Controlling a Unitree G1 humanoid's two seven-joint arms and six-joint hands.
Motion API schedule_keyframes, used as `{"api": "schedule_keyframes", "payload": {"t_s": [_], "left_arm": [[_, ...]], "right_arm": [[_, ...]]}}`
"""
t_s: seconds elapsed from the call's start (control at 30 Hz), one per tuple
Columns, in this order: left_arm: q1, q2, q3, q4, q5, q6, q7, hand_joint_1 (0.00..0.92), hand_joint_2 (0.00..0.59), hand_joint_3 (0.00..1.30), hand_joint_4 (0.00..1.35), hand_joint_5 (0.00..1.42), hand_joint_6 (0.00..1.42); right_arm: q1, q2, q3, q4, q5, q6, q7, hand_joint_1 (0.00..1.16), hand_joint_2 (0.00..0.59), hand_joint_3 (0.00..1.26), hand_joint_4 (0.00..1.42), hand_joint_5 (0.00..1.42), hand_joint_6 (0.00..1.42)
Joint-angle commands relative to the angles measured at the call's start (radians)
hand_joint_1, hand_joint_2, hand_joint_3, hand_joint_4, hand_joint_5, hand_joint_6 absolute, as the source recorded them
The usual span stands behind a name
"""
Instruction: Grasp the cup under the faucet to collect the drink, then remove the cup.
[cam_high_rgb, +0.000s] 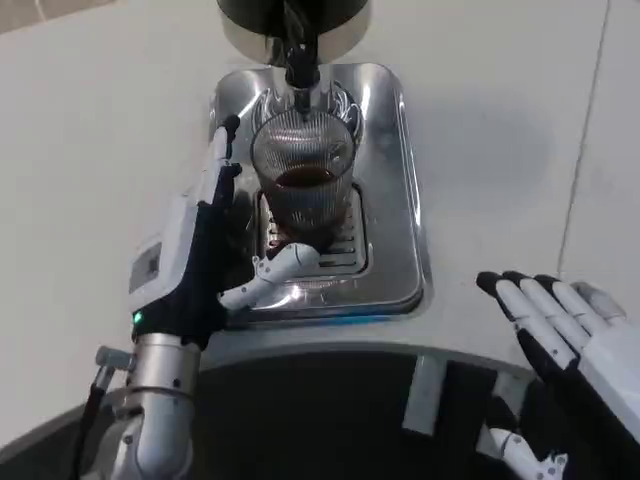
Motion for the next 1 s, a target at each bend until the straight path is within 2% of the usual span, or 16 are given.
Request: {"api": "schedule_keyframes", "payload": {"t_s": [0.03,0.2,0.37,0.43,0.53,0.57,1.0], "left_arm": [[-0.026,-0.007,-0.009,0.046,0.003,-0.006,0.017,0.213,0.033,0.0,0.0,0.18,0.18],[-0.055,-0.015,-0.016,0.081,0.005,0.0,0.017,0.224,0.03,0.0,0.0,0.17,0.18],[-0.095,-0.008,-0.046,0.104,0.027,0.04,-0.012,0.231,0.03,0.0,0.0,0.13,0.12],[-0.106,-0.006,-0.047,0.117,0.025,0.041,-0.013,0.244,0.031,0.0,0.0,0.13,0.12],[-0.114,-0.004,-0.044,0.129,0.023,0.035,-0.006,0.253,0.029,0.0,0.0,0.14,0.13],[-0.116,-0.004,-0.043,0.132,0.023,0.034,-0.001,0.255,0.028,0.0,0.0,0.14,0.13],[-0.163,-0.07,-0.053,0.213,0.028,0.029,0.099,0.293,0.029,0.0,0.0,0.22,0.2]], "right_arm": [[0.003,0.008,-0.022,-0.009,0.006,-0.01,0.001,0.32,0.542,0.0,0.0,0.0,0.0],[-0.029,0.011,-0.023,-0.011,0.013,0.008,0.028,0.32,0.541,0.0,0.0,0.0,0.0],[-0.044,0.019,-0.023,-0.015,0.02,0.028,0.056,0.31,0.54,0.0,0.0,0.0,0.0],[-0.047,0.022,-0.022,-0.015,0.021,0.033,0.064,0.29,0.514,0.0,0.0,0.0,0.0],[-0.053,0.026,-0.022,-0.021,0.021,0.041,0.079,0.26,0.522,0.0,0.0,0.0,0.0],[-0.055,0.027,-0.024,-0.023,0.022,0.044,0.086,0.25,0.508,0.0,0.0,0.0,0.0],[-0.085,0.035,-0.046,-0.054,0.022,0.094,0.149,0.23,0.495,0.0,0.0,0.0,0.0]]}}
